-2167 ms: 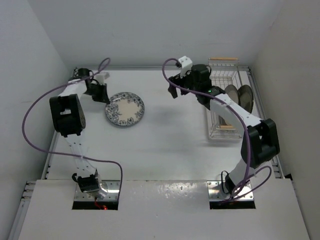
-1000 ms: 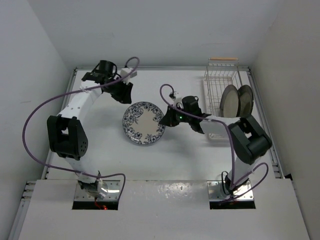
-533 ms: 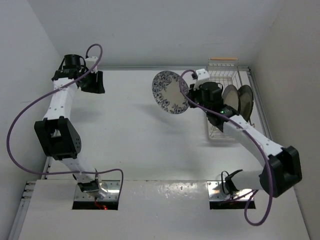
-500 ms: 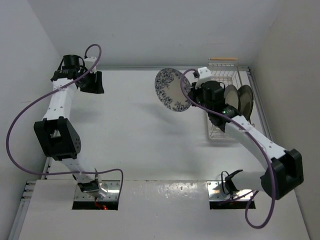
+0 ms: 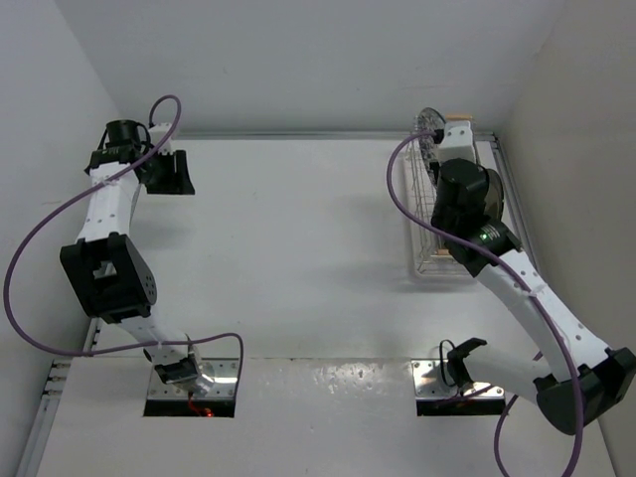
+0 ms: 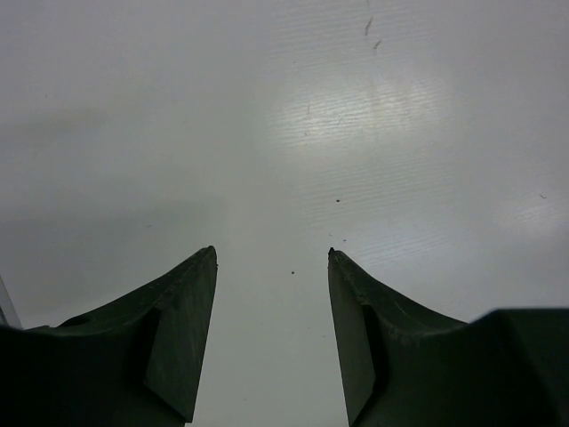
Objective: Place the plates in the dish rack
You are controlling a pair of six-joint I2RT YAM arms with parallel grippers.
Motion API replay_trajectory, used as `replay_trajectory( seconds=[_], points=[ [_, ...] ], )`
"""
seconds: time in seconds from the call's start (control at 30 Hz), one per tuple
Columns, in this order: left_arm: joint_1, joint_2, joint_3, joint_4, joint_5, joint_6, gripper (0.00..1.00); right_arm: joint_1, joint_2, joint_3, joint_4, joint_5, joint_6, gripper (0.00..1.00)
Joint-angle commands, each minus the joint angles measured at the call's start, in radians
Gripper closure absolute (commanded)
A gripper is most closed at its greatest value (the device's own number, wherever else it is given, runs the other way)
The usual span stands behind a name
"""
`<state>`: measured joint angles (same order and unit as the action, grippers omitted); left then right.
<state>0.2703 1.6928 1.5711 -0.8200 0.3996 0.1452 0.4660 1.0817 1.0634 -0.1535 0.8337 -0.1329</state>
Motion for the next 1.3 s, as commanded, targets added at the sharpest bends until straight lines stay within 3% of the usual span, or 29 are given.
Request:
replay_trajectory(
  seconds=[0.0, 0.13, 0.27, 0.4, 1.1, 1.27],
  points=[
    [0.017, -0.05, -0.017, 0.013, 0.036, -0.003, 0.42, -0.007, -0.034, 0.021, 0.129, 0.134, 0.01, 1.0],
    [0.027, -0.059, -0.039, 0.013, 0.054, -0.002, 0.42, -0.017, -0.035, -0.02, 0.121, 0.168, 0.077, 1.0],
    [0.037, -0.07, -0.049, 0.013, 0.054, 0.007, 0.42, -0.024, -0.046, -0.049, 0.011, 0.127, 0.296, 1.0],
    [0.046, -0.07, -0.059, 0.013, 0.065, 0.016, 0.42, -0.023, -0.046, -0.114, -0.006, 0.124, 0.403, 1.0],
    [0.084, -0.07, -0.068, 0.013, 0.084, 0.036, 0.41, 0.028, -0.055, -0.287, 0.035, 0.223, 0.423, 1.0],
    [0.093, -0.07, -0.068, 0.013, 0.093, 0.036, 0.41, 0.042, -0.065, -0.304, 0.071, 0.199, 0.392, 0.84]
  ],
)
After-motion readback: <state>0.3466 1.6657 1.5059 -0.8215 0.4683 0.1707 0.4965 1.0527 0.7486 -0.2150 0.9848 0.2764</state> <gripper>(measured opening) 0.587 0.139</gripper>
